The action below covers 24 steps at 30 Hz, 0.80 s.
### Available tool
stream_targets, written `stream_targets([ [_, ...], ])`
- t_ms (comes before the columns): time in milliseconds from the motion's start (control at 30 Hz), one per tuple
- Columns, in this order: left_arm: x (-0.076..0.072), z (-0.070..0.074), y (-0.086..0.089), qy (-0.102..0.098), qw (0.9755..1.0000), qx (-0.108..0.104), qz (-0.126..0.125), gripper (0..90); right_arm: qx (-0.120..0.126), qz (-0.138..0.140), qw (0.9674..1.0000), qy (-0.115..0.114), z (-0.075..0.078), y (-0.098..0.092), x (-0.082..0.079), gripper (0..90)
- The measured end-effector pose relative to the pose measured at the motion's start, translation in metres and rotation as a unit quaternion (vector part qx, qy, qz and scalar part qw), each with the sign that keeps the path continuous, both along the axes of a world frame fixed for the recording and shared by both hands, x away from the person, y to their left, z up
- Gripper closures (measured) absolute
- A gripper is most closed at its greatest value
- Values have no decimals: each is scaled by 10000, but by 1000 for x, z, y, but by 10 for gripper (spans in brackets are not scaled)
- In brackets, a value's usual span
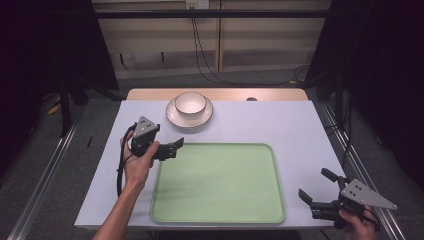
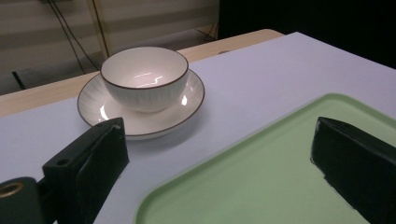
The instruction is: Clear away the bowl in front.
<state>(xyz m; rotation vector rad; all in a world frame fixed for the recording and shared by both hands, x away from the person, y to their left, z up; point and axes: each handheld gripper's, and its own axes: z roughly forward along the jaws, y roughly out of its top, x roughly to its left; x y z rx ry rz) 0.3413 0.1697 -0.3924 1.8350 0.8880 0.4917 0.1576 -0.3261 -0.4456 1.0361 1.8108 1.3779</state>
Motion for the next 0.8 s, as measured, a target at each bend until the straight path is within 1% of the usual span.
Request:
stream_targets([
  [33, 0, 0, 0, 0, 10000, 0, 0, 38, 0, 0, 10000, 0, 0, 0, 0, 5],
  [67, 2, 0, -1, -40, 10000, -16, 39, 38, 11, -5, 10000, 0, 0, 0, 0, 6],
  [100, 5, 1, 0, -40, 9999, 43, 84, 39, 20, -7, 10000, -10, 0, 0, 0, 6],
  [133, 8, 0, 0, -17, 9999, -20, 114, 44, 28, 22, 10000, 11, 0, 0, 0, 7],
  [167, 12, 1, 0, -18, 9999, 64, 75, 44, 28, 22, 10000, 11, 0, 0, 0, 7],
  [200, 14, 2, -2, -45, 9998, 99, 156, 45, 19, 29, 10000, 6, 0, 0, 0, 11],
  [233, 17, 2, -2, -28, 9998, 44, 184, 46, 9, 41, 10000, 9, 0, 0, 0, 13],
  [267, 23, 3, -3, -16, 9998, 36, 180, 46, 10, 95, 10000, 27, -1, 0, 0, 17],
  [300, 23, 3, -3, -16, 9998, 36, 180, 46, 10, 95, 10000, 27, -1, 0, 0, 17],
  [333, 27, 4, -4, -18, 9997, 67, 214, 46, 9, 115, 9999, 16, -1, 0, 1, 20],
  [367, 32, 3, -5, 64, 9997, 31, 218, 50, 7, 124, 9999, 16, -1, 0, 1, 20],
  [400, 38, 1, -6, 199, 9996, 18, 193, 47, 0, 121, 9999, 5, -1, 0, 1, 21],
  [433, 42, 0, -6, 228, 9995, 13, 230, 47, 3, 113, 9999, 21, -1, 0, 0, 21],
  [467, 47, -3, -7, 228, 9991, 31, 345, 63, 16, 130, 9999, 15, -1, 1, 1, 23],
  [500, 52, -5, -7, 266, 9989, 38, 388, 63, 16, 130, 9999, 15, -1, 1, 1, 23],
  [533, 55, -6, -8, 287, 9988, -17, 388, 65, 14, 133, 9999, 29, -1, 1, 1, 25],
  [567, 58, -7, -8, 307, 9987, -15, 408, 64, 11, 147, 9999, 35, -1, 1, 0, 27],
  [633, 63, -7, -10, 315, 9987, 38, 389, 64, 3, 176, 9998, 24, -1, 0, 0, 27],
  [667, 67, -7, -10, 324, 9985, 134, 410, 64, 15, 154, 9999, 30, -1, 0, 0, 27],
  [733, 73, -7, -13, 337, 9984, 137, 434, 66, 35, 132, 9999, 36, -1, -1, 0, 27],
  [800, 80, -7, -16, 433, 9972, 243, 552, 66, 39, 122, 9999, 46, -1, -1, 0, 28],
])
